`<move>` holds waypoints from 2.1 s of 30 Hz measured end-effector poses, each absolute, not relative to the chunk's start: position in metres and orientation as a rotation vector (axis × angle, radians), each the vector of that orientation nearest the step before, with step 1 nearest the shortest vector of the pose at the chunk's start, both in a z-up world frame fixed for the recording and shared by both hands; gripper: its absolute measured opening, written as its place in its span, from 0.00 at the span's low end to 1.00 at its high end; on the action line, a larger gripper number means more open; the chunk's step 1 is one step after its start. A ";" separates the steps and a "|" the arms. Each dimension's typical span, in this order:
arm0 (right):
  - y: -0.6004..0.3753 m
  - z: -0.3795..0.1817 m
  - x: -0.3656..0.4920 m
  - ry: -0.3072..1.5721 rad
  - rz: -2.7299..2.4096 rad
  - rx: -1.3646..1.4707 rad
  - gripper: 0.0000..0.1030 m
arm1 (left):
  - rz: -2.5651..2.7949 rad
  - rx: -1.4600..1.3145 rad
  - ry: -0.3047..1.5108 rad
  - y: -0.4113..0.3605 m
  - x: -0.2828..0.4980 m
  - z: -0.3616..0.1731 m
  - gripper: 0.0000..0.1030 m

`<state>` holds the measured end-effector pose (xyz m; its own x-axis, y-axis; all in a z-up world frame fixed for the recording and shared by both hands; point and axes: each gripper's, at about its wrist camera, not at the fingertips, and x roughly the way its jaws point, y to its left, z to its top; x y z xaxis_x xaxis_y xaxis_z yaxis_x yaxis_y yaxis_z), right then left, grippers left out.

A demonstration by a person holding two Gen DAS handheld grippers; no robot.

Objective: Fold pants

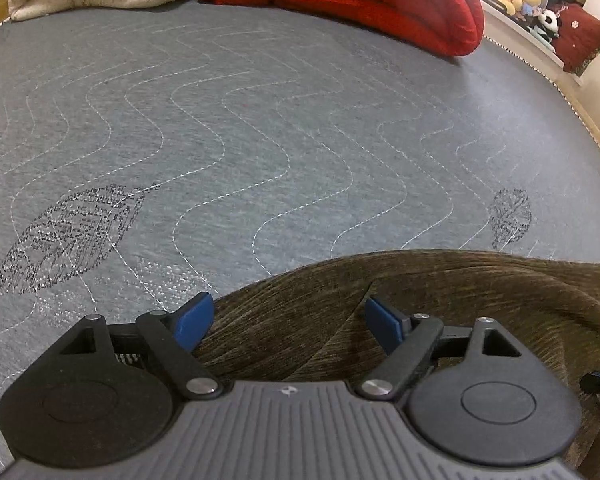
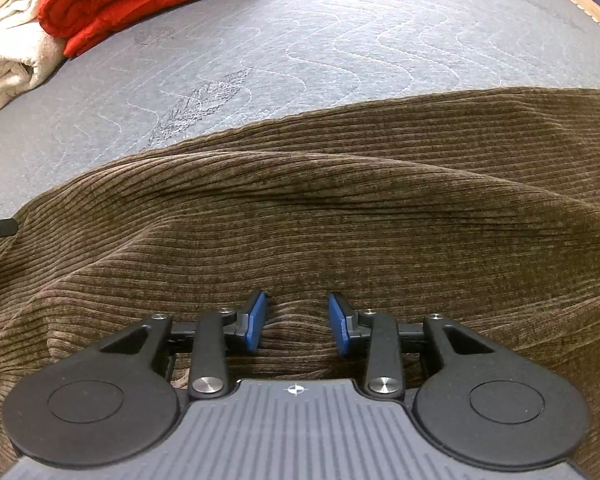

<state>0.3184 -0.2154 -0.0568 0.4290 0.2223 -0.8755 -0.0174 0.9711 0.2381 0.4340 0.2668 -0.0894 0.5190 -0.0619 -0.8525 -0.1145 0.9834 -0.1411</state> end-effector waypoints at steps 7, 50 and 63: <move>-0.211 -0.056 0.319 1.119 0.148 0.191 0.40 | 0.034 -0.146 1.028 0.257 0.433 -0.097 0.86; -0.195 -0.006 0.204 1.015 0.179 0.300 0.40 | -0.238 -0.201 0.911 0.224 0.290 -0.019 0.07; -0.210 -0.004 0.264 1.006 0.177 0.325 0.40 | -0.125 -0.245 0.898 0.258 0.355 -0.037 0.07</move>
<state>0.2636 -0.2104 -0.0041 0.5267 0.2937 -0.7977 0.0029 0.9378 0.3472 0.3549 0.2575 -0.0371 0.6180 -0.2094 -0.7578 0.0053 0.9650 -0.2623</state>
